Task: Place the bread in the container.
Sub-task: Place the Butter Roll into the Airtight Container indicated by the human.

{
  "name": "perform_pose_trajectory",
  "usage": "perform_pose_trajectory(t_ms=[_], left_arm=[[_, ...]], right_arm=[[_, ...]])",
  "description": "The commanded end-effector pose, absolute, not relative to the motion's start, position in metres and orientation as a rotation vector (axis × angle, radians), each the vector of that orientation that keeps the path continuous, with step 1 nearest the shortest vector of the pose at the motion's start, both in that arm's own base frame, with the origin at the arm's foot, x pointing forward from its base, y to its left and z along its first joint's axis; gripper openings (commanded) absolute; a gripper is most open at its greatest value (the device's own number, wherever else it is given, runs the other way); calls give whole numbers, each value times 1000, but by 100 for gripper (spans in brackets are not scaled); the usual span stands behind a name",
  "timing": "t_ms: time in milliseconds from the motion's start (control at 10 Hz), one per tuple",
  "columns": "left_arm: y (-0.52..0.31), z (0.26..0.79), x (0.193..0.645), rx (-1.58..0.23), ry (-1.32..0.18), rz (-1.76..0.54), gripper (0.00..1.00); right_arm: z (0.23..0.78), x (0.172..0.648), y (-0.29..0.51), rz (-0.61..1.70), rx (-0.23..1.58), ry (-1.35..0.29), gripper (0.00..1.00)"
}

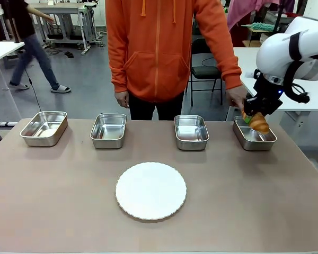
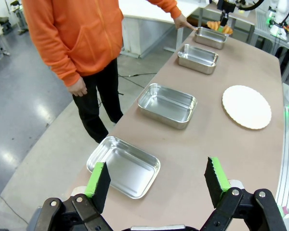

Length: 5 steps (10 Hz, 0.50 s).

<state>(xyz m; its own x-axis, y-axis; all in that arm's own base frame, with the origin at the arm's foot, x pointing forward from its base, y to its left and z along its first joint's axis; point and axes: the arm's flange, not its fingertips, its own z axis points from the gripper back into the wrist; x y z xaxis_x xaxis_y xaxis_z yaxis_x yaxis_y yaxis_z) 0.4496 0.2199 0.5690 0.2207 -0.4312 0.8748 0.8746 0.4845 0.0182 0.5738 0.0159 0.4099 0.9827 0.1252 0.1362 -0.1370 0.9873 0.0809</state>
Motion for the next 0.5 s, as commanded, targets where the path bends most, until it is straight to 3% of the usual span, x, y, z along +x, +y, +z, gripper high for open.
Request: perform_pose_trajectory(t_ms=[0,400], left_arm=[[219,571,448,-556,-978,-980,100],[219,571,448,-556,-978,-980,100]], right_arm=[[399,595,14,65,-9,-118,41],[379,607,4,68,-68,-118,41]])
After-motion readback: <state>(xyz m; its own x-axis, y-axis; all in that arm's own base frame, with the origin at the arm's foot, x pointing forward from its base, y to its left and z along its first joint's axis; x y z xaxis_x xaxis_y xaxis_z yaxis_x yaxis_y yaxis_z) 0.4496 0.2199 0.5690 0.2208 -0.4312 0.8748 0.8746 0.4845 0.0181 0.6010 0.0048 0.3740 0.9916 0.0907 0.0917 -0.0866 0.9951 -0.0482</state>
